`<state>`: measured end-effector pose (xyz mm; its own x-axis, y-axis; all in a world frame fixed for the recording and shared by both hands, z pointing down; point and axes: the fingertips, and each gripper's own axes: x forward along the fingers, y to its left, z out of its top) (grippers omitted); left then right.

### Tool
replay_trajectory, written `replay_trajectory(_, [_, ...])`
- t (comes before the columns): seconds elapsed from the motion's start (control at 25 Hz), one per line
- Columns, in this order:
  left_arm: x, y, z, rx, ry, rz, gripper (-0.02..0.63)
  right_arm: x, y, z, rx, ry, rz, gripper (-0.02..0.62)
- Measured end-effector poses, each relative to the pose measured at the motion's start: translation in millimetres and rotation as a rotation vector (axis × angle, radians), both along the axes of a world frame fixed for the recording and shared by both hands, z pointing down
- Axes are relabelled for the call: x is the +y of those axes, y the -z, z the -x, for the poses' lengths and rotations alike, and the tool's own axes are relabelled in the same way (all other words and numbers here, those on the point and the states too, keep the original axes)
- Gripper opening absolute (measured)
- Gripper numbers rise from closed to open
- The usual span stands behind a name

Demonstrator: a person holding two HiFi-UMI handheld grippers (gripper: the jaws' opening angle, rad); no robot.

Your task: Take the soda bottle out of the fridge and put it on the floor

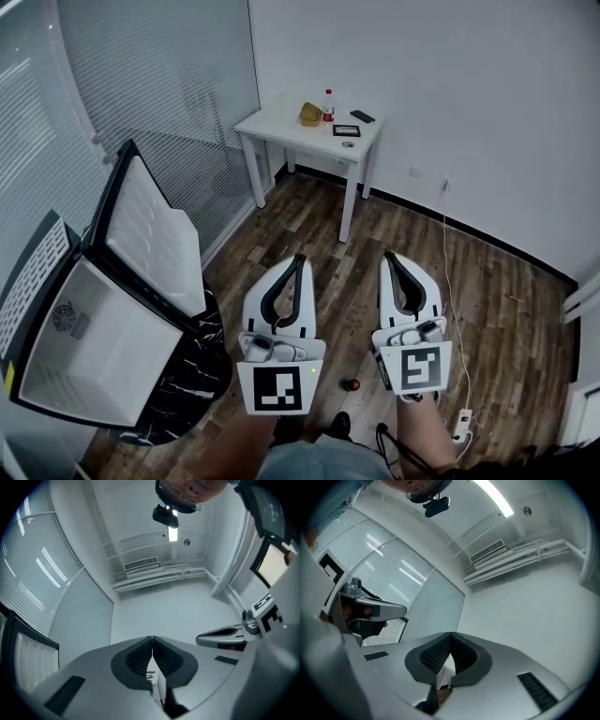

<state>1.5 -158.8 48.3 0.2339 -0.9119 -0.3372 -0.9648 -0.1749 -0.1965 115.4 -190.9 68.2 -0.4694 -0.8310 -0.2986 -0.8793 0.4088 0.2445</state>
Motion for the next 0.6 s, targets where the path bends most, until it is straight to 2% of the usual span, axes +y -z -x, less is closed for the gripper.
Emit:
replay_trajectory(0.24, [0.1, 5.8, 11.2, 0.008, 0.002, -0.018, 0.020, -0.4, 8.9, 15.3, 0.006, 0.012, -0.034, 0.011])
replay_trajectory(0.6, [9.4, 10.8, 20.1, 0.006, 0.008, -0.034, 0.020, 7.7, 10.6, 24.9, 0.009, 0.015, -0.034, 0.011])
